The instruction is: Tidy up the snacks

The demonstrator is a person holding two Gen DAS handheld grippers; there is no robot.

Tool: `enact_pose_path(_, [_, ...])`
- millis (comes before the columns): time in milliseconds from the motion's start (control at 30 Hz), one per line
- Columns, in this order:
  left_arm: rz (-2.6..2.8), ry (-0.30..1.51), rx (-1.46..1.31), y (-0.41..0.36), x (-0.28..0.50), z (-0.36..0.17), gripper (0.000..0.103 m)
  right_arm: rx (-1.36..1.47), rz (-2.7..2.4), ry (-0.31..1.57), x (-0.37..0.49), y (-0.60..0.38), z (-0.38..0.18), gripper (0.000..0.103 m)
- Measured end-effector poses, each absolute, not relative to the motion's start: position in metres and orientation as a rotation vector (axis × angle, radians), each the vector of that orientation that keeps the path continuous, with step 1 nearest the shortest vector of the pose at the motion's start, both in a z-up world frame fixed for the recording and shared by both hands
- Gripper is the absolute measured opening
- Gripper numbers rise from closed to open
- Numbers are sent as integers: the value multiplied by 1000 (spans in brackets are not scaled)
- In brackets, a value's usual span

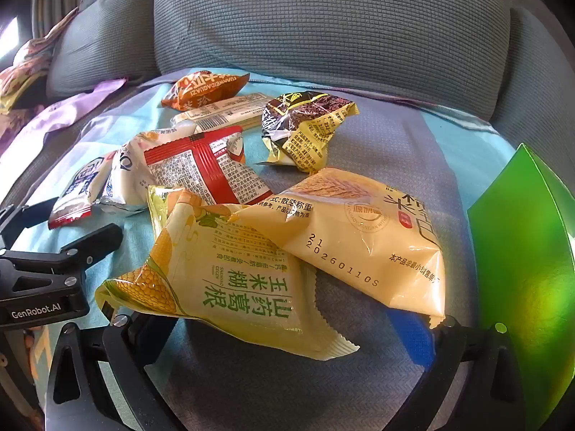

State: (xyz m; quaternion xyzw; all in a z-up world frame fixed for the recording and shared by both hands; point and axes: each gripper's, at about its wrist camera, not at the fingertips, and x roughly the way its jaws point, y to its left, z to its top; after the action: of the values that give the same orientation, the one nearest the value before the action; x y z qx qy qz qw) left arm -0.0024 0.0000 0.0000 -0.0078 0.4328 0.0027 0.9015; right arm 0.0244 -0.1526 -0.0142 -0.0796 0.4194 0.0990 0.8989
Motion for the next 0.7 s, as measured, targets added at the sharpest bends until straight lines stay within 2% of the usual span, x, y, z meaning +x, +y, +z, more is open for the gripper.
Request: enact_pose_path(700, [3,892,-20,1,-1,0,103,-165,205,868,24,-153,-14,103])
